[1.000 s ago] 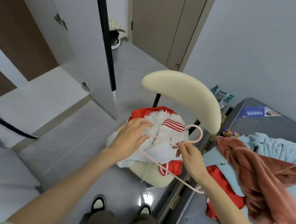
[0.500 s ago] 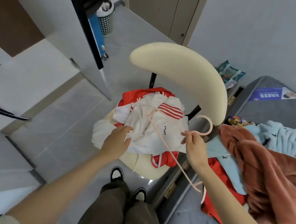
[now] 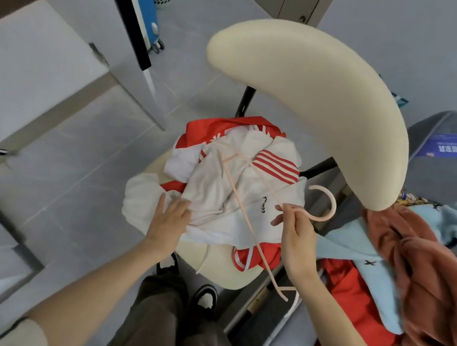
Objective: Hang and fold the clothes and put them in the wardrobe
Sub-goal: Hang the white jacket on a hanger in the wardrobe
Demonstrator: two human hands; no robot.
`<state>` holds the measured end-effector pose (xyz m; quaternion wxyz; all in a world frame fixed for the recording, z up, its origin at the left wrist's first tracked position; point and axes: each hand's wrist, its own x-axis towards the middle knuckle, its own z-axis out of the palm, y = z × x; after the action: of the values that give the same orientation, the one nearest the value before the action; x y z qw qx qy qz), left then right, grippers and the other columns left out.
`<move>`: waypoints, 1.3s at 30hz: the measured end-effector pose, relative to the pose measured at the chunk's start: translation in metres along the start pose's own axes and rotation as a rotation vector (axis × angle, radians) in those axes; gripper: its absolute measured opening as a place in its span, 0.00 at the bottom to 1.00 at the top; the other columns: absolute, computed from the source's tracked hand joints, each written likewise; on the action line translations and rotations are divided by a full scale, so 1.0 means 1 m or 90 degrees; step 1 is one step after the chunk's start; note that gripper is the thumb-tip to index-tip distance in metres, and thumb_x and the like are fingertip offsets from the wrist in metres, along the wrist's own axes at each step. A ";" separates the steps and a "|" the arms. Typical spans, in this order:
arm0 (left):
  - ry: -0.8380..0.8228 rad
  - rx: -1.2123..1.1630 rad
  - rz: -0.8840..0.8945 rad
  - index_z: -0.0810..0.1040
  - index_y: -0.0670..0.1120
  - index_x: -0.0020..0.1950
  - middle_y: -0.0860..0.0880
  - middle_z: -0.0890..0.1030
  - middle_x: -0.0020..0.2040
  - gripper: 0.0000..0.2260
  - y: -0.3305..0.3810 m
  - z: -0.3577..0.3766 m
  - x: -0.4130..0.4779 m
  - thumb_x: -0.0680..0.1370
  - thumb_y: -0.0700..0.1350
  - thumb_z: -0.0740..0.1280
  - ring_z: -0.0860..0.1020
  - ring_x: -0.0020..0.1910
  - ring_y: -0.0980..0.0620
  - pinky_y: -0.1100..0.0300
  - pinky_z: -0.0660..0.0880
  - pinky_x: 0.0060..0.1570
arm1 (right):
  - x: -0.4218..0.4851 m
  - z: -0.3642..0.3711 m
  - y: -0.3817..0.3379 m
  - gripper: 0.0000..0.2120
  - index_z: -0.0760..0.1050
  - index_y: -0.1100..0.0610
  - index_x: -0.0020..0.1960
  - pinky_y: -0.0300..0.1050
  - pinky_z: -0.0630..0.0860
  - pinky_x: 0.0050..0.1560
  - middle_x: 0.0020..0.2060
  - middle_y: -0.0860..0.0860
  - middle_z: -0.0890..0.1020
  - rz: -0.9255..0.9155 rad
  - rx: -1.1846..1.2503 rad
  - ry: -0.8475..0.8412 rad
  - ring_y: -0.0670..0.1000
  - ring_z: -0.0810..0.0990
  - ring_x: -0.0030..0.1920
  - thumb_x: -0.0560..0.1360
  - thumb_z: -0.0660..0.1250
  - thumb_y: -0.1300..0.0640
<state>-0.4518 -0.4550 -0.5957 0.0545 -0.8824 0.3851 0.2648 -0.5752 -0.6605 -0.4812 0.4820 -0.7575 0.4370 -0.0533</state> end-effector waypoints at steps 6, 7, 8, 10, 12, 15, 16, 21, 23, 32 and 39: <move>0.085 -0.186 0.005 0.66 0.48 0.51 0.53 0.69 0.39 0.03 -0.005 -0.025 -0.031 0.79 0.41 0.59 0.75 0.49 0.47 0.52 0.67 0.63 | -0.014 0.008 -0.012 0.19 0.77 0.61 0.41 0.28 0.69 0.42 0.46 0.49 0.79 -0.013 0.004 -0.006 0.35 0.76 0.43 0.84 0.55 0.55; 0.095 -0.211 0.010 0.64 0.49 0.48 0.52 0.69 0.39 0.05 -0.004 -0.036 -0.039 0.79 0.41 0.60 0.74 0.47 0.46 0.55 0.71 0.49 | -0.017 0.008 -0.018 0.19 0.77 0.61 0.41 0.29 0.69 0.42 0.46 0.48 0.79 -0.009 0.017 -0.014 0.37 0.76 0.43 0.84 0.55 0.55; 0.101 -0.226 0.022 0.61 0.50 0.46 0.51 0.69 0.39 0.08 -0.002 -0.048 -0.046 0.78 0.41 0.60 0.75 0.44 0.46 0.56 0.67 0.40 | -0.020 0.008 -0.024 0.19 0.77 0.60 0.41 0.31 0.69 0.44 0.46 0.49 0.79 -0.007 0.033 -0.021 0.38 0.76 0.44 0.83 0.55 0.55; 0.125 -0.233 0.059 0.61 0.51 0.46 0.51 0.71 0.38 0.09 0.005 -0.075 -0.061 0.79 0.41 0.61 0.75 0.41 0.46 0.57 0.62 0.35 | -0.028 0.006 -0.039 0.15 0.76 0.57 0.41 0.36 0.70 0.47 0.45 0.49 0.78 -0.018 0.060 -0.038 0.41 0.76 0.46 0.82 0.58 0.56; 0.155 -0.244 0.098 0.64 0.50 0.47 0.50 0.73 0.39 0.05 0.015 -0.103 -0.078 0.81 0.43 0.60 0.75 0.42 0.47 0.56 0.62 0.36 | -0.037 0.002 -0.056 0.07 0.74 0.52 0.43 0.36 0.71 0.46 0.45 0.47 0.78 -0.045 0.068 -0.071 0.46 0.77 0.46 0.79 0.64 0.60; 0.176 -0.324 0.102 0.72 0.46 0.55 0.47 0.78 0.43 0.06 0.024 -0.142 -0.104 0.82 0.44 0.58 0.76 0.44 0.46 0.55 0.68 0.40 | -0.047 -0.007 -0.077 0.20 0.68 0.45 0.48 0.25 0.68 0.46 0.48 0.44 0.74 -0.132 0.013 -0.124 0.38 0.74 0.48 0.70 0.72 0.66; 0.182 -0.359 0.100 0.73 0.45 0.56 0.47 0.78 0.44 0.07 0.025 -0.155 -0.113 0.82 0.44 0.58 0.77 0.45 0.46 0.54 0.69 0.41 | -0.048 -0.011 -0.084 0.24 0.67 0.43 0.49 0.25 0.68 0.47 0.49 0.43 0.73 -0.150 -0.011 -0.141 0.36 0.73 0.48 0.68 0.74 0.66; 0.285 -0.458 0.152 0.79 0.42 0.53 0.46 0.82 0.46 0.17 0.032 -0.219 -0.154 0.75 0.52 0.59 0.78 0.45 0.47 0.53 0.73 0.48 | -0.058 -0.017 -0.119 0.25 0.70 0.54 0.58 0.25 0.69 0.50 0.52 0.37 0.72 -0.236 -0.065 -0.242 0.32 0.72 0.54 0.66 0.78 0.60; 0.323 -0.481 0.157 0.79 0.44 0.54 0.55 0.78 0.46 0.18 0.028 -0.236 -0.161 0.76 0.53 0.57 0.75 0.46 0.54 0.63 0.67 0.48 | -0.064 -0.012 -0.132 0.19 0.70 0.58 0.57 0.34 0.74 0.45 0.44 0.43 0.78 -0.228 -0.062 -0.210 0.42 0.79 0.45 0.71 0.75 0.60; 0.352 -0.179 0.144 0.73 0.43 0.56 0.48 0.77 0.49 0.16 -0.022 -0.300 -0.153 0.78 0.55 0.65 0.76 0.50 0.46 0.50 0.71 0.48 | -0.054 -0.053 -0.230 0.05 0.79 0.52 0.44 0.45 0.71 0.45 0.39 0.46 0.80 -0.247 -0.117 -0.113 0.46 0.77 0.42 0.74 0.67 0.60; 0.420 -0.266 0.088 0.75 0.41 0.49 0.43 0.75 0.46 0.09 -0.058 -0.326 -0.143 0.80 0.48 0.65 0.76 0.46 0.41 0.46 0.70 0.45 | -0.060 -0.085 -0.289 0.14 0.77 0.60 0.42 0.43 0.70 0.44 0.39 0.54 0.76 -0.062 0.084 -0.292 0.48 0.75 0.41 0.64 0.74 0.51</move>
<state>-0.3531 -0.4193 -0.2510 -0.2710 -0.8842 0.3781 0.0426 -0.4783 -0.6317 -0.1917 0.6141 -0.7369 0.2744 0.0680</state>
